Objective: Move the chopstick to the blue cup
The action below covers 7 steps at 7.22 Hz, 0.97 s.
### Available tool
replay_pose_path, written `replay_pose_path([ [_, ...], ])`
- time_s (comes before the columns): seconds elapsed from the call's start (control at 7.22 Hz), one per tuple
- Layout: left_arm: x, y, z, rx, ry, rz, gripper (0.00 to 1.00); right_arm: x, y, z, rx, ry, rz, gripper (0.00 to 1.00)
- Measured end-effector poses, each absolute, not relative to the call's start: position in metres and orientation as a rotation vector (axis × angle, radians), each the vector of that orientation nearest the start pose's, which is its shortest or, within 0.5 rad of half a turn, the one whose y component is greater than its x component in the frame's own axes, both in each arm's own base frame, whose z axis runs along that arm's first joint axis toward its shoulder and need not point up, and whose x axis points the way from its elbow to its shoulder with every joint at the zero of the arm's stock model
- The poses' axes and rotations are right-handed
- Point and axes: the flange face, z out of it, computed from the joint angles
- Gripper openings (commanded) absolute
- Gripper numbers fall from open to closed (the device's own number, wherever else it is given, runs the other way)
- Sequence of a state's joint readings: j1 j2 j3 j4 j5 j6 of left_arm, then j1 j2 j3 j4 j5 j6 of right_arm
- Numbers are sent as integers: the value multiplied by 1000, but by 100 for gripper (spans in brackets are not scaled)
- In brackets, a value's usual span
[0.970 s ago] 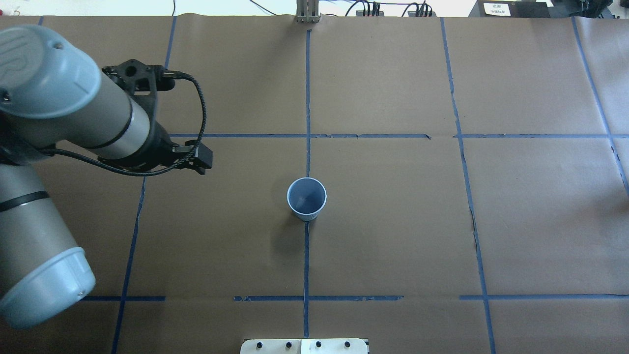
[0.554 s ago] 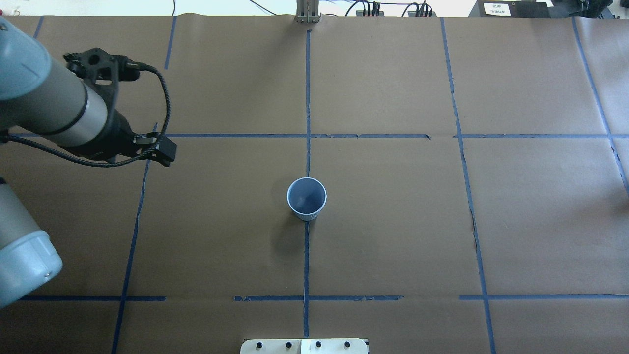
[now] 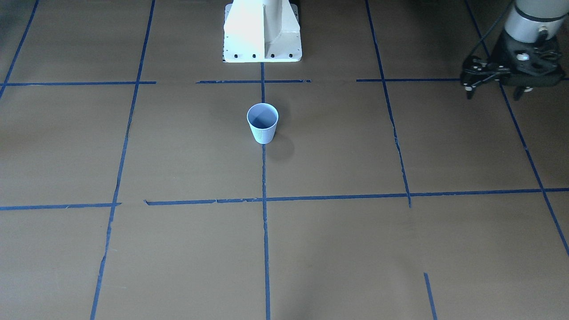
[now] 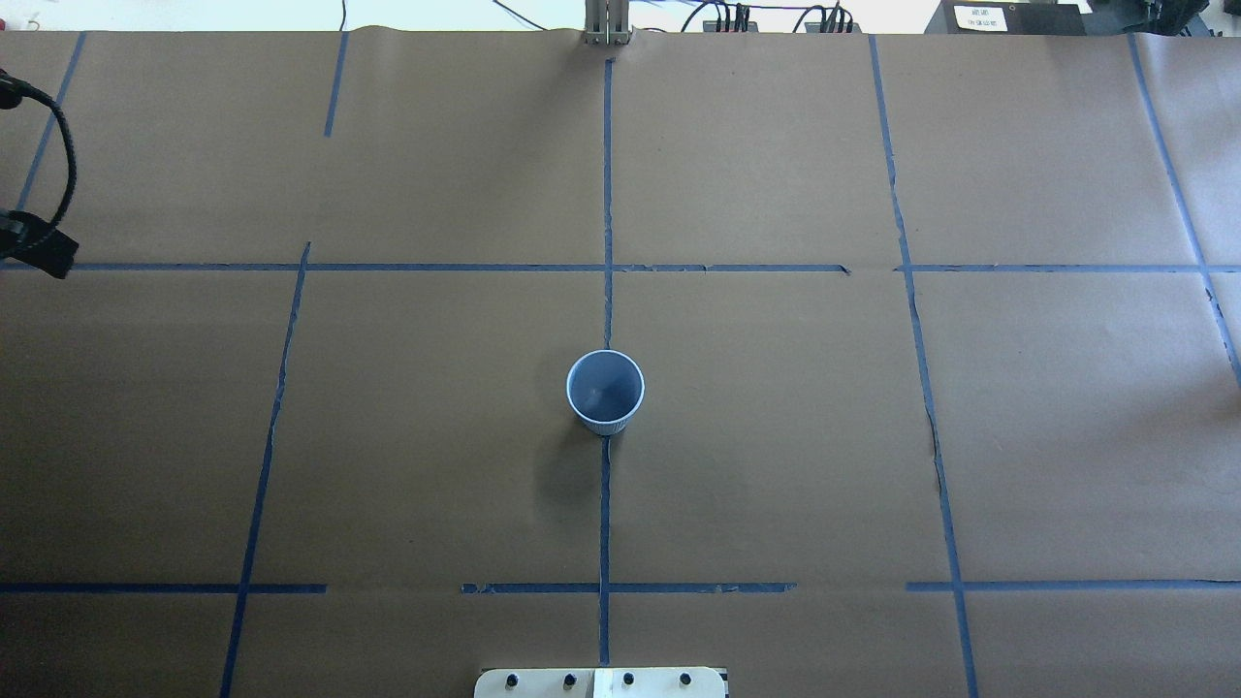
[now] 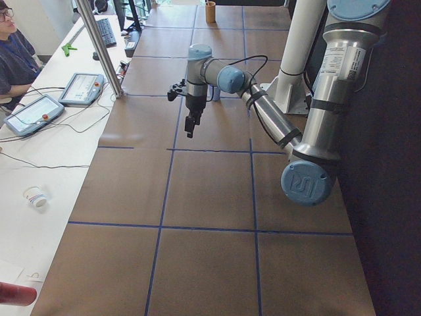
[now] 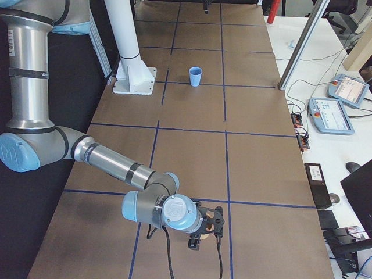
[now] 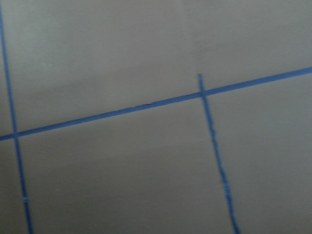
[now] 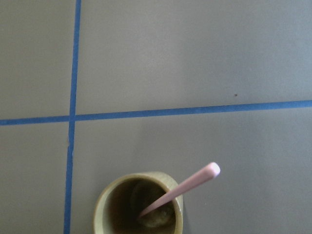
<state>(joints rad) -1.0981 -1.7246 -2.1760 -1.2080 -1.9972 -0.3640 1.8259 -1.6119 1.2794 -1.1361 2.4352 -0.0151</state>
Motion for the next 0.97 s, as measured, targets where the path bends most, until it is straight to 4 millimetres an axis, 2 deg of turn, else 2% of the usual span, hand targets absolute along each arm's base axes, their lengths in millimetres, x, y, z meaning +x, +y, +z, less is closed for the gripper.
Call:
replay_pose_path([
  [0.28, 93, -481, 384, 184, 534, 225, 100, 171, -443, 773, 214, -793, 261, 100],
  [0.42, 82, -485, 390, 184, 535, 231, 100, 165, -445, 777, 202, -787, 268, 100],
  [0.69, 75, -488, 394, 183, 535, 233, 100, 146, -451, 782, 173, -789, 249, 98],
  [0.83, 75, -488, 396, 180, 535, 233, 100, 137, -458, 781, 166, -787, 230, 92],
  [0.97, 75, -489, 397, 179, 535, 232, 100, 132, -467, 780, 163, -785, 217, 78],
])
